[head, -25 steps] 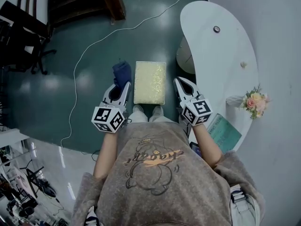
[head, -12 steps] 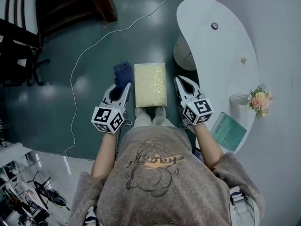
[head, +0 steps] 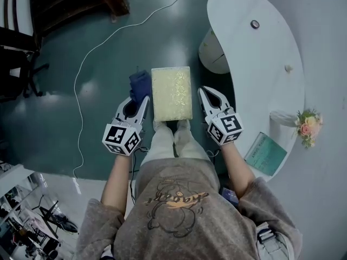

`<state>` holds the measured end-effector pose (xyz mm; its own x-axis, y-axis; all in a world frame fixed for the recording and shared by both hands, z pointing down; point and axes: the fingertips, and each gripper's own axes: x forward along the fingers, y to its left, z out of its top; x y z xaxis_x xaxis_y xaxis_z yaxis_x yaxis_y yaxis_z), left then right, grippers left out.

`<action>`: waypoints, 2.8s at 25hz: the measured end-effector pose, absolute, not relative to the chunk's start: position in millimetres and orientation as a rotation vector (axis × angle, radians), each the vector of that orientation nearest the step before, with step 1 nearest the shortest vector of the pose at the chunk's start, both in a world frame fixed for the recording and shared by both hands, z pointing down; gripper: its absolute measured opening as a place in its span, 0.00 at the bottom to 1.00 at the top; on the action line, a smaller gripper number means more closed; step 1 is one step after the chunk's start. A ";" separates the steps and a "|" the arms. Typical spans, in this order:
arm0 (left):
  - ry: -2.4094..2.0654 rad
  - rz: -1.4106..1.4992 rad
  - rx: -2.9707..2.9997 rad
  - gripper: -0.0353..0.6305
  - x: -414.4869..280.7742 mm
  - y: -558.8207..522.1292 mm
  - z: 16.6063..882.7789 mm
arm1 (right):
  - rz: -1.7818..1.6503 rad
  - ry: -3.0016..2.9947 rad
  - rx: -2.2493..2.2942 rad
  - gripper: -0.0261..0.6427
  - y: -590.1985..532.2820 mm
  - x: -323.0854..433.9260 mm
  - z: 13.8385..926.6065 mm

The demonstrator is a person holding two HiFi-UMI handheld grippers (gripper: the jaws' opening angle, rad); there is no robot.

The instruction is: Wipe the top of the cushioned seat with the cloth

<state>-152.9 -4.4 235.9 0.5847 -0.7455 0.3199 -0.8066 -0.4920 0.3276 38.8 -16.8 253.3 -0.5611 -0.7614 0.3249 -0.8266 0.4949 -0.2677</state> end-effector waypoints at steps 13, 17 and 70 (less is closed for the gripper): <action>-1.187 0.249 2.379 0.18 -151.0 -52.1 329.7 | 0.623 -2.501 1.363 0.04 -46.4 39.5 349.0; -1.173 0.259 2.371 0.18 -150.1 -63.7 364.3 | 0.613 -2.487 1.349 0.04 -53.1 39.0 378.1; -0.883 0.915 2.268 0.18 -175.0 -169.2 687.1 | 0.788 -2.391 1.299 0.04 -49.8 21.9 488.3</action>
